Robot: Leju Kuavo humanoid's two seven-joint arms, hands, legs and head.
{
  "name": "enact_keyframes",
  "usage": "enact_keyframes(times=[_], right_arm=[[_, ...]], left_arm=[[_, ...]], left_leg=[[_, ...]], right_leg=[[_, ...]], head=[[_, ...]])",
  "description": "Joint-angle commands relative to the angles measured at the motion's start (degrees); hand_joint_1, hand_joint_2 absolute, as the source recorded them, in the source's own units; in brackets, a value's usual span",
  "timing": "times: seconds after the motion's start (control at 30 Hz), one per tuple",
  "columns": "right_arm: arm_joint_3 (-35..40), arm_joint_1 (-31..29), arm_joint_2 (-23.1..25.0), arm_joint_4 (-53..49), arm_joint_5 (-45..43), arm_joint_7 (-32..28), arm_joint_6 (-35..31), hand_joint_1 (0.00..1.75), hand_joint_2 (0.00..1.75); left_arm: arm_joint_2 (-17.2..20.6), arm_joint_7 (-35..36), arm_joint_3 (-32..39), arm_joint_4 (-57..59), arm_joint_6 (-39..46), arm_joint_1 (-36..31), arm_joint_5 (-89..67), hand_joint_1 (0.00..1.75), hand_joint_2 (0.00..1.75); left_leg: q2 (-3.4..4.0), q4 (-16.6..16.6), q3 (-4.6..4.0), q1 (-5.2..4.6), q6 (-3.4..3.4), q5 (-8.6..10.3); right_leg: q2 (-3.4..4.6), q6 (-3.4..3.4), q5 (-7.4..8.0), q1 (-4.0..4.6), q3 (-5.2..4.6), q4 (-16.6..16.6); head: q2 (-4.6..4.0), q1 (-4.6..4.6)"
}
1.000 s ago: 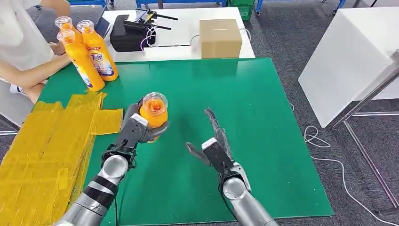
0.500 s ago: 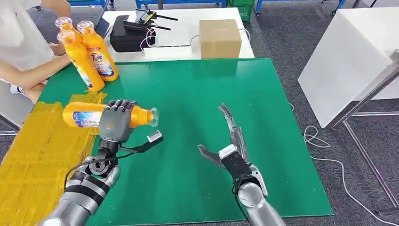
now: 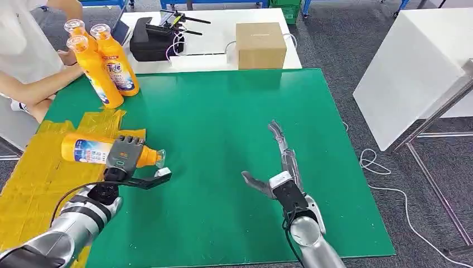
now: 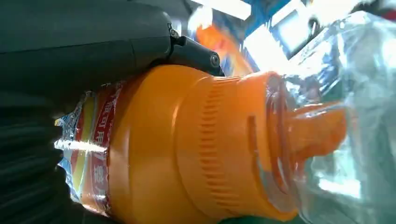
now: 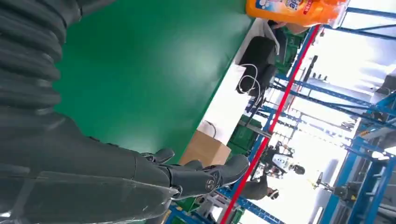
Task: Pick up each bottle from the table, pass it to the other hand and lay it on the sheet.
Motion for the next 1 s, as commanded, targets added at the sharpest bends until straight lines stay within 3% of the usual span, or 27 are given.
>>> enact_keyframes(times=[0.03, 0.07, 0.1, 0.5, 0.83, 0.93, 1.0], right_arm=[[-0.5, -0.5, -2.7, 0.0, -1.0, -0.1, 0.3, 0.00, 1.75], [-0.5, -0.2, -2.9, -0.2, -1.2, -0.2, 0.2, 0.00, 1.75], [-0.5, -0.1, -3.0, -0.3, -1.3, -0.3, 0.2, 0.00, 1.75], [0.4, -0.3, -3.3, 0.0, -1.7, -0.4, 0.1, 0.00, 1.75], [1.2, -1.1, -3.0, 1.2, -1.6, -0.1, -0.1, 0.00, 1.75], [1.7, -1.2, -2.8, 1.4, 0.0, 0.0, -1.3, 0.00, 1.75], [1.7, -0.6, -2.6, 1.0, 0.3, -0.1, -1.8, 0.00, 1.75]], left_arm=[[2.1, -2.3, 9.3, 11.4, 1.4, -2.8, 4.7, 1.75, 1.75], [2.0, -3.0, 10.5, 11.4, 3.8, -1.8, 5.6, 0.07, 1.75], [2.0, -2.9, 10.7, 11.3, 4.7, -1.4, 5.7, 0.00, 1.75], [0.9, -2.4, 13.4, 11.9, 8.1, -1.1, 6.4, 0.00, 1.75], [-2.4, -11.9, 20.2, 10.7, 7.1, 0.1, 14.3, 0.00, 1.75], [-4.5, -20.3, 24.5, 8.9, 8.7, 0.6, 19.6, 0.00, 1.75], [-6.2, -25.0, 28.1, 1.5, 8.7, 2.9, 21.3, 0.00, 1.75]], left_leg=[[0.04, 0.0, 0.13, 0.08, -0.05, -0.05], [0.02, 0.0, 0.14, 0.04, -0.03, -0.03], [0.05, -0.1, 0.13, 0.02, -0.03, -0.02], [-0.02, -0.1, 0.11, 0.02, -0.01, -0.01], [-0.10, -0.1, 0.18, 0.03, -0.02, -0.02], [-0.15, -0.1, 0.17, 0.03, -0.01, -0.01], [-0.15, -0.1, 0.13, -0.02, 0.00, 0.01]], right_leg=[[0.03, 0.00, -0.01, 0.08, 0.12, 0.0], [0.01, 0.01, -0.01, 0.04, 0.12, 0.0], [0.04, 0.01, 0.00, 0.02, 0.11, -0.1], [-0.02, 0.02, -0.01, 0.00, 0.12, 0.0], [-0.10, 0.04, -0.03, 0.02, 0.21, -0.1], [-0.14, 0.04, -0.02, 0.02, 0.23, -0.1], [-0.13, 0.03, -0.02, -0.03, 0.17, 0.0]], head=[[0.00, 0.02], [0.00, 0.00], [0.00, 0.02], [0.00, 0.00], [0.00, 0.00], [0.00, 0.00], [0.00, 0.00]])
